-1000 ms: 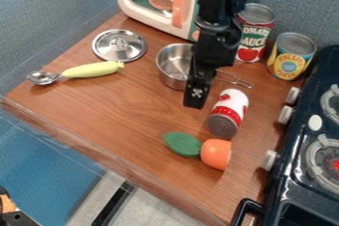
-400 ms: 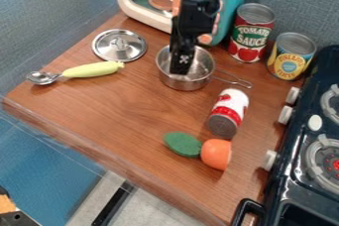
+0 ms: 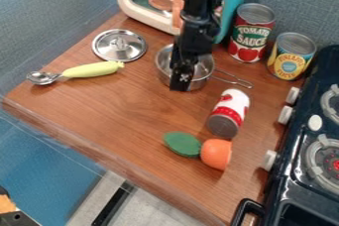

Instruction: Move the silver pan to the lower left side of the counter

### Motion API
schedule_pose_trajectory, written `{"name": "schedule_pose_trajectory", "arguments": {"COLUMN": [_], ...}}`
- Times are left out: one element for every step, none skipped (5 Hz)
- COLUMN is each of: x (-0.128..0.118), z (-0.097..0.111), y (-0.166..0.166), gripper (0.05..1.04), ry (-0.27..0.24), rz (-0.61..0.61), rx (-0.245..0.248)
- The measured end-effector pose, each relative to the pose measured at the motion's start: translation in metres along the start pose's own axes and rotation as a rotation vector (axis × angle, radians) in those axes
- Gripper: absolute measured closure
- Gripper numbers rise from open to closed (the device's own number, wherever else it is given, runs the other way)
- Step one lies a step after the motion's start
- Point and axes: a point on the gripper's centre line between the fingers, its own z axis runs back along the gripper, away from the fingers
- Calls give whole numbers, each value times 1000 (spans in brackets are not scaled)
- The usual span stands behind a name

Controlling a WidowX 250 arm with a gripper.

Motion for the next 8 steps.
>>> {"name": "schedule_pose_trajectory", "arguments": {"x": [3,5,2,1,-3,-18,-39,-64], "z": [-12,-14,-18,-12,-7,13,35,48], "y": [1,1,-3,-2,-7,-9,-17,-31], "gripper": [419,729,923,995,999,1003,1010,1010], "ry": [-5,-30,-50,-72,-83,-145,-182,-222], "rz": [-10,-18,-20,-5,8,53,81,102], "rx": [-10,-2,-13,2,8,39,76,74]}}
